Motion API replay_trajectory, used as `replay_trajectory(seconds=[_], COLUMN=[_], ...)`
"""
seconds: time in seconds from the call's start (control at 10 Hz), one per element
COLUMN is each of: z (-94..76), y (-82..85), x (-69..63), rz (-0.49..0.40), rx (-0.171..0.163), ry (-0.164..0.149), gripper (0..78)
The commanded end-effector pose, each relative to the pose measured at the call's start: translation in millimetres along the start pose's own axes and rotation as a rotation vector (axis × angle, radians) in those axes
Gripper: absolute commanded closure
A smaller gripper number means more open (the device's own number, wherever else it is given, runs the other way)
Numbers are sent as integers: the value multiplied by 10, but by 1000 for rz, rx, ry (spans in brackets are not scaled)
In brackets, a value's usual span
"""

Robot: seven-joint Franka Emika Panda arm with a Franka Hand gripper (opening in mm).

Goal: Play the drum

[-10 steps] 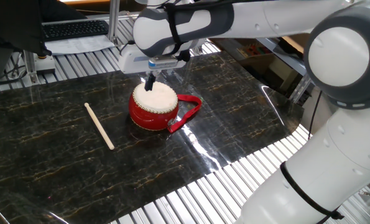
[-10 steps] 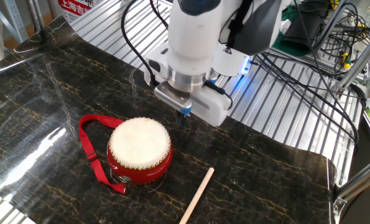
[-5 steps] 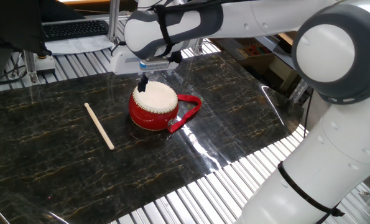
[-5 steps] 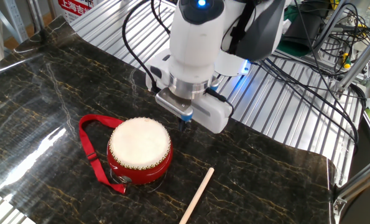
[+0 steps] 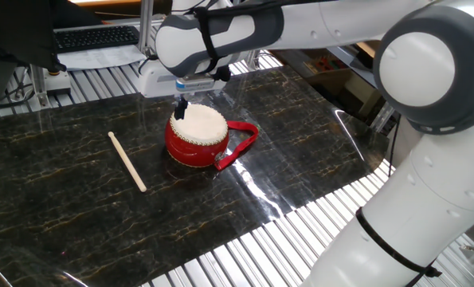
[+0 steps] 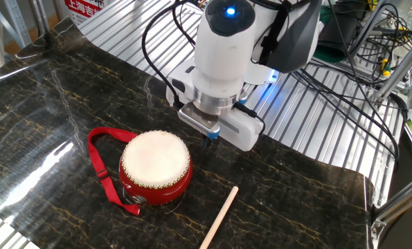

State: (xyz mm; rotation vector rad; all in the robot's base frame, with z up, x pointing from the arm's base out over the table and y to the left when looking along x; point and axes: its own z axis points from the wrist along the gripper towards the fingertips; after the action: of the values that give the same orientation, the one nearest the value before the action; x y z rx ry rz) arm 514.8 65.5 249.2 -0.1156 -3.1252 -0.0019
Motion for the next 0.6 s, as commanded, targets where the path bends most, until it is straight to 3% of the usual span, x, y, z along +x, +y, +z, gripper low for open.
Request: replay_trajectory(seconds=[0.1, 0.3, 0.6], z=[82, 84, 91], y=[52, 69, 76], x=[29, 37, 38], rz=[-29, -1, 58], rx=[17, 19, 20], ry=[-10, 13, 15], gripper=[776, 776, 776])
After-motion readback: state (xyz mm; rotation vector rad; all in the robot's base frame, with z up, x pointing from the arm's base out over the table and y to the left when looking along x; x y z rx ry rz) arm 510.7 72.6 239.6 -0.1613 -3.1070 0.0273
